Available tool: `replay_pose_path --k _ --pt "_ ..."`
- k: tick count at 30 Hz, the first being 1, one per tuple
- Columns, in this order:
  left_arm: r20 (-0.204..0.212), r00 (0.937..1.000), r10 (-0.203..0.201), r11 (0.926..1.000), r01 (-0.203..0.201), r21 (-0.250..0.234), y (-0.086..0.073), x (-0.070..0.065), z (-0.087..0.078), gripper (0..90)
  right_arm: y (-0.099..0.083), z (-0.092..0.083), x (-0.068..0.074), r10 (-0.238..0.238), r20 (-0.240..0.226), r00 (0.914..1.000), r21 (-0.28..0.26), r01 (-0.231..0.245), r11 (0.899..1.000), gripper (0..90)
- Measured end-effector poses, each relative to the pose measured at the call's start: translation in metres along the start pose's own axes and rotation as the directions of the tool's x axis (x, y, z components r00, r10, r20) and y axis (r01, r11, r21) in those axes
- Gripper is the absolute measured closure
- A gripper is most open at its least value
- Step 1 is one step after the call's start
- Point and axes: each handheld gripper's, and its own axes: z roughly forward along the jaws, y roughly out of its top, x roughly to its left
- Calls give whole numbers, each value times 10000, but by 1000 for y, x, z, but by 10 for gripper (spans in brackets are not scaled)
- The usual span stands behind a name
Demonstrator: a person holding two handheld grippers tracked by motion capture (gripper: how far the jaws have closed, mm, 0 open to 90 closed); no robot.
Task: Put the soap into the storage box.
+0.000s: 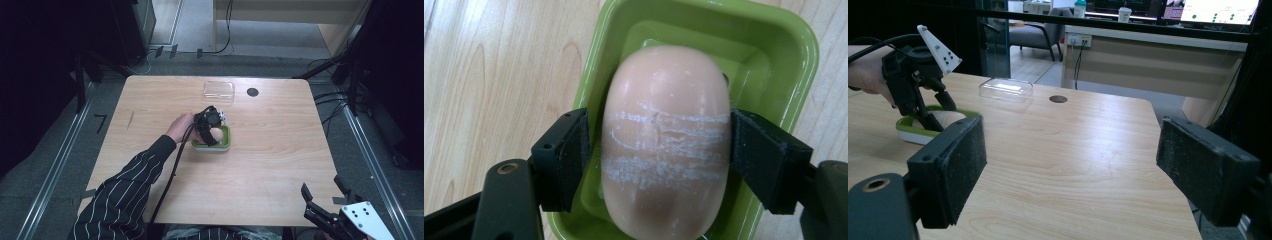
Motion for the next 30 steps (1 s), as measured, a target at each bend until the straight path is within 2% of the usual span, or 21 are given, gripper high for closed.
replay_pose_path --k 9,11,13,15,18,21,24,30 --pt "-150 9998 125 9999 -126 -54 1 0 -5 233 0 0 0 2 2 10000 -4 -2 10000 132" --pt "-53 9999 92 10000 -92 20 0 0 -8 224 0 0 0 3 0 10000 -6 -3 10000 132" --pt "-109 9999 80 9999 -82 -110 0 0 -13 190 0 0 0 2 1 10000 -5 -2 10000 132" --pt "-39 10000 13 10000 -13 -48 0 0 -17 149 0 0 0 0 -1 10000 -14 0 10000 132" --pt "115 9999 -33 9999 32 121 -1 1 -20 135 0 0 0 1 -3 10000 -15 -1 10000 132" --pt "290 9991 -300 9988 288 394 -3 -1 -21 107 0 0 0 11 -10 10000 -23 -11 10000 132" --pt "281 9978 -602 9967 586 555 -4 -2 -23 76 0 0 0 12 -15 10000 -26 -12 10000 132" --pt "286 9956 -891 9931 866 795 -8 -10 -28 44 1 1 0 57 -75 10000 -25 -57 10000 132"
